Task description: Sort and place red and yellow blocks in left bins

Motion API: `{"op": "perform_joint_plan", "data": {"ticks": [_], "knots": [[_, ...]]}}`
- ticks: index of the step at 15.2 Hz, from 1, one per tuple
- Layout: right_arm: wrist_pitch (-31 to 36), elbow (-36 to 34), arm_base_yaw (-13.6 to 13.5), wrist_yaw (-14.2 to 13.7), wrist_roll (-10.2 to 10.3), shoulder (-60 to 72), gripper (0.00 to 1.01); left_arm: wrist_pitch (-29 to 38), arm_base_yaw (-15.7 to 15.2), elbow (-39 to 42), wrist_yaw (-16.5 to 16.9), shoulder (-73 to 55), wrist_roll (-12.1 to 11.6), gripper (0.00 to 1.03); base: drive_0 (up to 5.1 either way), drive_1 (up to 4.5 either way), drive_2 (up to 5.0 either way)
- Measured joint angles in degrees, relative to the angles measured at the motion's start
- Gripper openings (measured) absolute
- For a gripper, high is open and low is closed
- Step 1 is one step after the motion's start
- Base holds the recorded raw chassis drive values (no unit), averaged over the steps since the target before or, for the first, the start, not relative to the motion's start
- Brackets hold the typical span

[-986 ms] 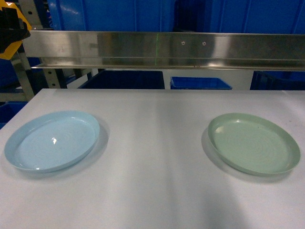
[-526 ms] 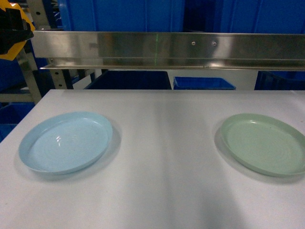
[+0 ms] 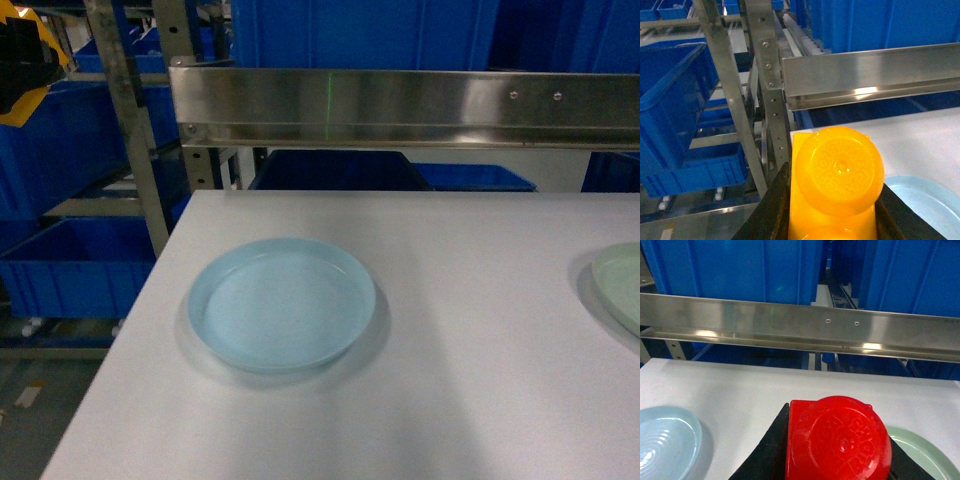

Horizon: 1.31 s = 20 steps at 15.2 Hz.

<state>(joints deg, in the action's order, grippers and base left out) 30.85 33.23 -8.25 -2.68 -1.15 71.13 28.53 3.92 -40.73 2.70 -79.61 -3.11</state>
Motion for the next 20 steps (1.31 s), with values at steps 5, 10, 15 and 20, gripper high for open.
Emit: {"op": "perform_joint_plan", "data": {"ticks": [5, 10, 15, 20], "knots": [[-0.3, 0.0, 0.0, 0.0, 0.0, 0.0, 0.27, 0.2, 0.0, 0.0, -0.1, 0.0, 0.0, 0.28, -5.0, 2.45, 2.5], [-0.2, 0.0, 0.0, 0.1, 0.0, 0.0, 0.27, 0.1, 0.0, 0.0, -0.2, 0.0, 0.0, 0.28, -5.0, 2.43, 2.4], [-0.2, 0.0, 0.0, 0.1, 0.0, 0.0, 0.27, 0.0, 0.0, 0.0, -0.2, 0.0, 0.0, 0.28, -5.0, 2.4, 2.4], [-0.1, 0.0, 0.0, 0.1, 0.0, 0.0, 0.27, 0.1, 0.0, 0.0, -0.2, 0.0, 0.0, 0.28, -5.1, 2.39, 2.4]]}}
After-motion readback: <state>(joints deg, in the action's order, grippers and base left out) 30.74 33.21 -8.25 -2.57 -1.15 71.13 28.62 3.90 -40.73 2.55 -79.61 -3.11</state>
